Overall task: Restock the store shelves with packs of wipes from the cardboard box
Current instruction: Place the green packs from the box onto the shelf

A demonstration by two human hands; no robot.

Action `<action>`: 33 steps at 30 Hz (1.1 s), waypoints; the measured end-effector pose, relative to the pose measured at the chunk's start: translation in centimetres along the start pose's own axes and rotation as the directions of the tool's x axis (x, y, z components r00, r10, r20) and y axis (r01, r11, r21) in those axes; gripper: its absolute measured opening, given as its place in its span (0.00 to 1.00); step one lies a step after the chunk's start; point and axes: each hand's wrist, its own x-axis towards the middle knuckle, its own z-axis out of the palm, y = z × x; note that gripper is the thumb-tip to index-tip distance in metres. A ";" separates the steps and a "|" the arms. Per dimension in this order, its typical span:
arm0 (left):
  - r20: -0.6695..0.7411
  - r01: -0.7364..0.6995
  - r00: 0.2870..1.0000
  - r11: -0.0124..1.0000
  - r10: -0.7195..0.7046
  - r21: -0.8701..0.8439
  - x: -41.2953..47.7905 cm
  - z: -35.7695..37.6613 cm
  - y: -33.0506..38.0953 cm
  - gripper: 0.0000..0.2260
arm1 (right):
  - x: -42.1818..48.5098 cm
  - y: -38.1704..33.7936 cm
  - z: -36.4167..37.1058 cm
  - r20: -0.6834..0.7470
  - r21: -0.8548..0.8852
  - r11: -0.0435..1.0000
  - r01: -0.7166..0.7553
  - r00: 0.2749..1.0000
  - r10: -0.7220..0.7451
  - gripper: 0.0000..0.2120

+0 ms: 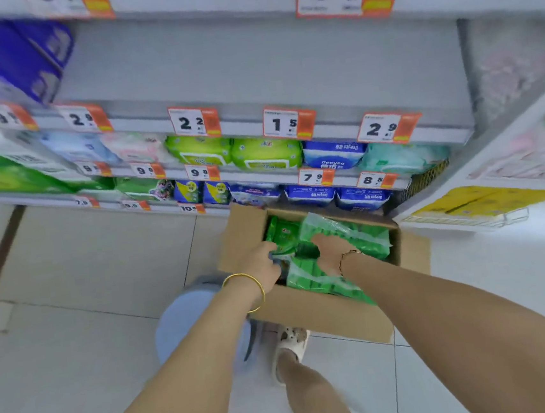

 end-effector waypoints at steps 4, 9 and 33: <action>0.006 -0.028 1.000 0.996 0.027 0.084 0.5 -5.0 1.9 0.19 | 1.1 -2.8 -2.5 0.004 0.119 0.993 -0.011 1.000 0.010 0.28; 0.013 -0.111 0.994 0.979 0.111 0.170 1.4 -8.2 3.6 0.17 | 2.0 -5.1 -4.3 -0.026 0.191 0.981 -0.044 0.998 0.050 0.27; 0.477 -0.569 0.810 0.657 0.342 0.495 25.7 -3.8 -1.9 0.17 | 16.2 -2.9 5.2 -0.237 0.680 0.635 -0.366 0.709 0.664 0.20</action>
